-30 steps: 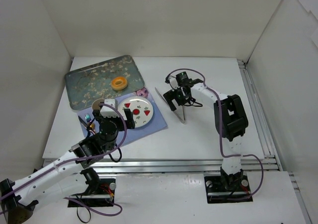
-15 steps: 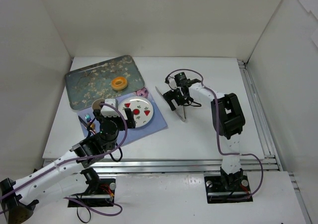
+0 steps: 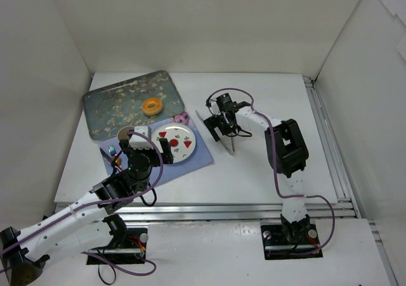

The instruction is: Place the bread

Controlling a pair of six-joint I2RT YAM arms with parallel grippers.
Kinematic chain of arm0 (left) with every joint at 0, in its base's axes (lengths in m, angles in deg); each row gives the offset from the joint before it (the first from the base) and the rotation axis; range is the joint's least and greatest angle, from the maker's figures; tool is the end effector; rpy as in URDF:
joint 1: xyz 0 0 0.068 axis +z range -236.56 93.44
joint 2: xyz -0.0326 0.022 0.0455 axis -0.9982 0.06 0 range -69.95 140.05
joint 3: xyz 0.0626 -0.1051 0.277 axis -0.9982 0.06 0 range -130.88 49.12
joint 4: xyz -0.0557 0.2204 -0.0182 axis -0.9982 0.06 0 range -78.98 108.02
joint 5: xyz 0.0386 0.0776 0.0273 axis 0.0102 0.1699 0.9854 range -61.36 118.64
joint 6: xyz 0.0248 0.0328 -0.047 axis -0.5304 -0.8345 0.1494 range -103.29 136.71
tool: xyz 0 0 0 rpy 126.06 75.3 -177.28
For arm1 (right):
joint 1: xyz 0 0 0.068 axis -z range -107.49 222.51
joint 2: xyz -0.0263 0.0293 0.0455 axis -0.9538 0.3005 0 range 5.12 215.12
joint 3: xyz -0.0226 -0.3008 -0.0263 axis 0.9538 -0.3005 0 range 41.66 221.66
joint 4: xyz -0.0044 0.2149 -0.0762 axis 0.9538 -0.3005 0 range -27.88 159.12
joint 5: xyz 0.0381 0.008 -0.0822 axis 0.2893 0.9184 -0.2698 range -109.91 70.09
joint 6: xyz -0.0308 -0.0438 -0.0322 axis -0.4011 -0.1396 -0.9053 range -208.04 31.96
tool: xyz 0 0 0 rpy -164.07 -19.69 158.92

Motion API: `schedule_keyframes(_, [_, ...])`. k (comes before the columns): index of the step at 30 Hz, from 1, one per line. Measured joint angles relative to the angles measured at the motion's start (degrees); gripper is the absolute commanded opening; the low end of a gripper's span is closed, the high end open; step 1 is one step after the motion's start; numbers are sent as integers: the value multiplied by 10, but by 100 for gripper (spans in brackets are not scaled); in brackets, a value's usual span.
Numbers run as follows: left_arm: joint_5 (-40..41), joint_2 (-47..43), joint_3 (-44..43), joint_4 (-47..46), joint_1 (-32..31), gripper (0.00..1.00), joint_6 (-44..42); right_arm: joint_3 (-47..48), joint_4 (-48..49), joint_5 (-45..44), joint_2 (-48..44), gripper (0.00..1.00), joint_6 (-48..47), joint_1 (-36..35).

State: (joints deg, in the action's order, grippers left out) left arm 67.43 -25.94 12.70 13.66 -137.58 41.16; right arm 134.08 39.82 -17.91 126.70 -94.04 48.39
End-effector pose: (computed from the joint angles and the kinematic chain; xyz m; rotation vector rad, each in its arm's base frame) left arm 0.1063 -0.0840 0.3305 -0.0937 1.7222 -0.3857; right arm 0.4100 0.1853 0.2117 -0.6875 2.5060 0.1607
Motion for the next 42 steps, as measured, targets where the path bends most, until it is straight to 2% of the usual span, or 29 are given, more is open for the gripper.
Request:
schedule_keyframes(2, [0, 0, 0, 0, 0, 100, 0, 0, 0, 0, 0, 88, 2, 0])
schedule_keyframes(9, [0, 0, 0, 0, 0, 99, 0, 0, 2, 4, 2, 79, 17, 8])
schedule_keyframes(17, [0, 0, 0, 0, 0, 99, 0, 2, 2, 10, 4, 78, 30, 25])
schedule_keyframes(26, [0, 0, 0, 0, 0, 99, 0, 2, -5, -1, -1, 71, 50, 32])
schedule_keyframes(42, [-1, 2, 0, 0, 0, 99, 0, 64, -63, -40, -105, 74, 89, 32])
